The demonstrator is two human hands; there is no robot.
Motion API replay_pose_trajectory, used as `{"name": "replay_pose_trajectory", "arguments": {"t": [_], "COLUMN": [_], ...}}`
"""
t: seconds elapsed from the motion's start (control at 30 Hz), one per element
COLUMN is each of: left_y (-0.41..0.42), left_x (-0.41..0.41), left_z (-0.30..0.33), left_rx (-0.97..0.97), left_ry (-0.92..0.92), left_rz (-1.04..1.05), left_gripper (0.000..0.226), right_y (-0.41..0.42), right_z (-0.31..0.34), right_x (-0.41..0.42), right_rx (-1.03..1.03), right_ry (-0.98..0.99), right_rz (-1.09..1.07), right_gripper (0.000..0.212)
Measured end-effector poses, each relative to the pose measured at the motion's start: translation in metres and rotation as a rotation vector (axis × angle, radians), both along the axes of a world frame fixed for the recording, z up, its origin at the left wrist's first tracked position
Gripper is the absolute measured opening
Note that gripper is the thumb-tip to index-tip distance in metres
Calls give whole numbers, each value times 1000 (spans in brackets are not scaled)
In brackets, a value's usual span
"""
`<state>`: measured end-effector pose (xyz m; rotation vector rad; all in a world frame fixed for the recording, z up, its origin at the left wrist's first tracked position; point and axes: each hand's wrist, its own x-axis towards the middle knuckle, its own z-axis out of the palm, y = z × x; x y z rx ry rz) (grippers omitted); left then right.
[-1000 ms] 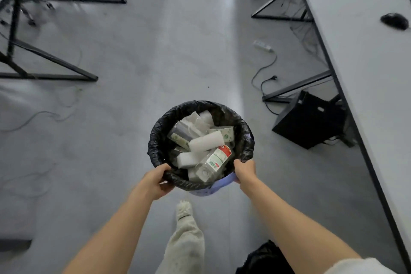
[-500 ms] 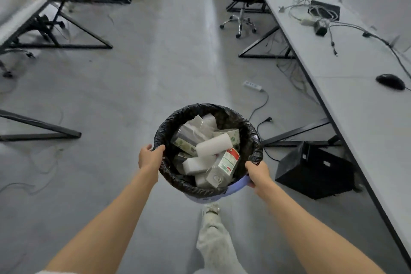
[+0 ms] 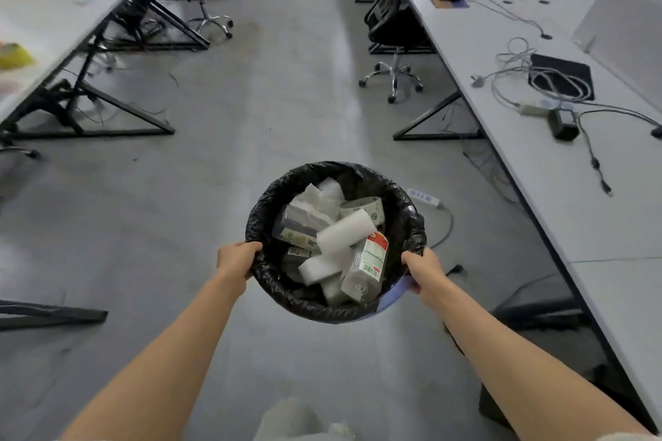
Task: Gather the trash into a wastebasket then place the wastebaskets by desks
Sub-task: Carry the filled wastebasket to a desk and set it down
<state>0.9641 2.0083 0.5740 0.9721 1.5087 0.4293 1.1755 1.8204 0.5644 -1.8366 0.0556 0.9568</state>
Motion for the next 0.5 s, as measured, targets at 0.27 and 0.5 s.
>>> {"name": "replay_pose_trajectory", "arguments": {"t": [0.27,0.5], "left_y": [173,340], "left_x": [116,248], "left_z": [-30,-31], "left_rx": [6,-41], "left_ry": [-1,-37], "left_rz": [-63,-168], "left_gripper": [23,21], "right_y": [167,321], "right_z": [-18,-8], "right_x": [116,233], "right_rx": [-54,-115], "right_ry": [65,68], "right_rz": [-14,-67], "right_gripper": [26,19]}}
